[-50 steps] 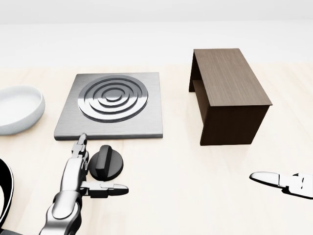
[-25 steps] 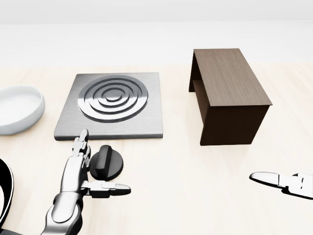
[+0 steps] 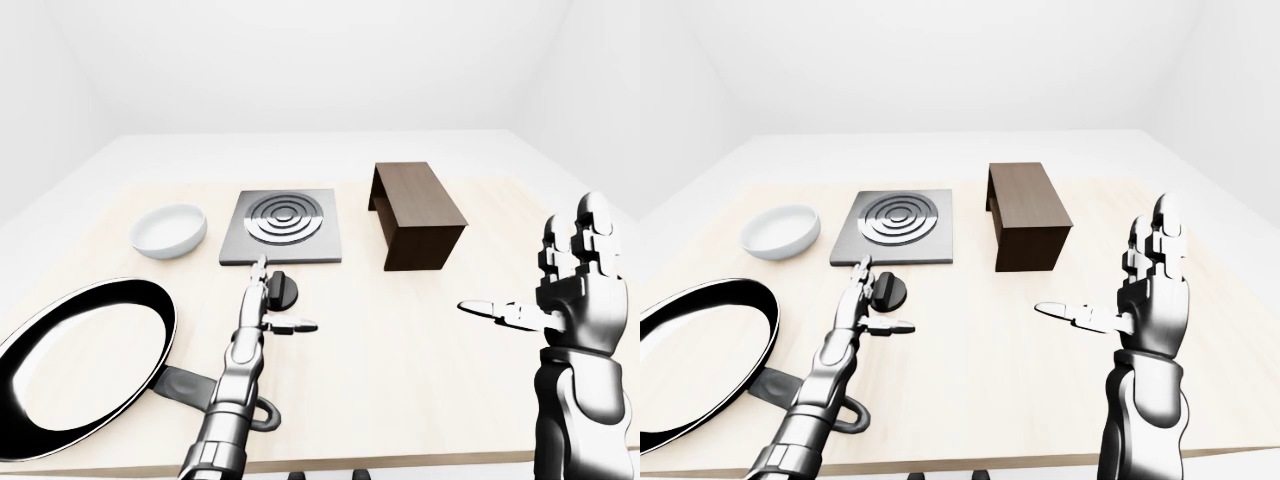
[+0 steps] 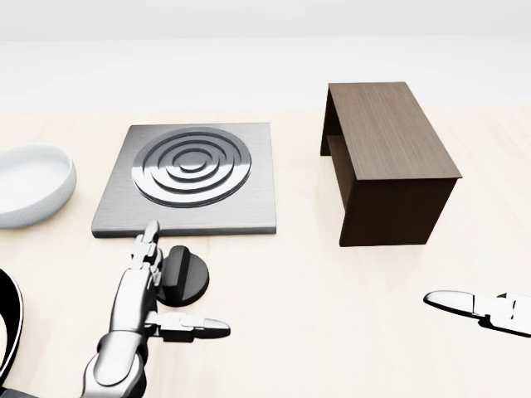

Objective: Turn on the stove.

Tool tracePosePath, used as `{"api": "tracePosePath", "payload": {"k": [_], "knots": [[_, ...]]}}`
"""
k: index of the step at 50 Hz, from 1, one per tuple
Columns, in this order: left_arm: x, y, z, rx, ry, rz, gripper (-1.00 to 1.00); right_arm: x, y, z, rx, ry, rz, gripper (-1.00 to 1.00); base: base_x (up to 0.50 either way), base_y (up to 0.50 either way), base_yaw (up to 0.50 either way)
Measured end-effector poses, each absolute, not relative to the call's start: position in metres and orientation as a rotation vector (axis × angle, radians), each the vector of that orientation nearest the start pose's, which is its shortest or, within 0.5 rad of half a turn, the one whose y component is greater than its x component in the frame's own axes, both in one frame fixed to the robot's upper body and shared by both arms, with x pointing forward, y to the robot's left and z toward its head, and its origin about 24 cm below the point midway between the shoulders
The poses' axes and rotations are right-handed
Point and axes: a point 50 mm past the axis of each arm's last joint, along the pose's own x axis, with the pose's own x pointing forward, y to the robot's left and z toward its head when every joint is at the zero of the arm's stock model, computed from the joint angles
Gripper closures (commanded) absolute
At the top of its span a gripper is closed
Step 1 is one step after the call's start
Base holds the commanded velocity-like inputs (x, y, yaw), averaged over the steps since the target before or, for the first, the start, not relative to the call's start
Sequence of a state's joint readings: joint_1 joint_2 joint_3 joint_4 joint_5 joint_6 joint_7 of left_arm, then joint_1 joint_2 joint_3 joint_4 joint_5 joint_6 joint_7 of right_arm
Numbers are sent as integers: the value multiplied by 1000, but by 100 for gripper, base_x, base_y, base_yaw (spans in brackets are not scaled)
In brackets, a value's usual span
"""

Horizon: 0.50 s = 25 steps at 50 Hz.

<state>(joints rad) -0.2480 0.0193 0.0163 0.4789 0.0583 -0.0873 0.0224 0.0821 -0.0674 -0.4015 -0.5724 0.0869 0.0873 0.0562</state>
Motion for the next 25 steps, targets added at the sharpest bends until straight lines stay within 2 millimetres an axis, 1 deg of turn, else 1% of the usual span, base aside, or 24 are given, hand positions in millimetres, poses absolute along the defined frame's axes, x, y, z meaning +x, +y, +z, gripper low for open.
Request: {"api": "tracePosePath", "payload": {"k": [10, 20, 25], "knots": [[292, 140, -1, 88, 173, -35, -100, 199, -241, 153, -111, -424, -310, -100, 0, 0, 0], [290, 140, -12, 92, 222, -36, -100, 199, -241, 153, -111, -425, -310, -100, 0, 0, 0], [291, 140, -12, 98, 224, -34, -100, 199, -241, 153, -110, -423, -311, -100, 0, 0, 0]]}}
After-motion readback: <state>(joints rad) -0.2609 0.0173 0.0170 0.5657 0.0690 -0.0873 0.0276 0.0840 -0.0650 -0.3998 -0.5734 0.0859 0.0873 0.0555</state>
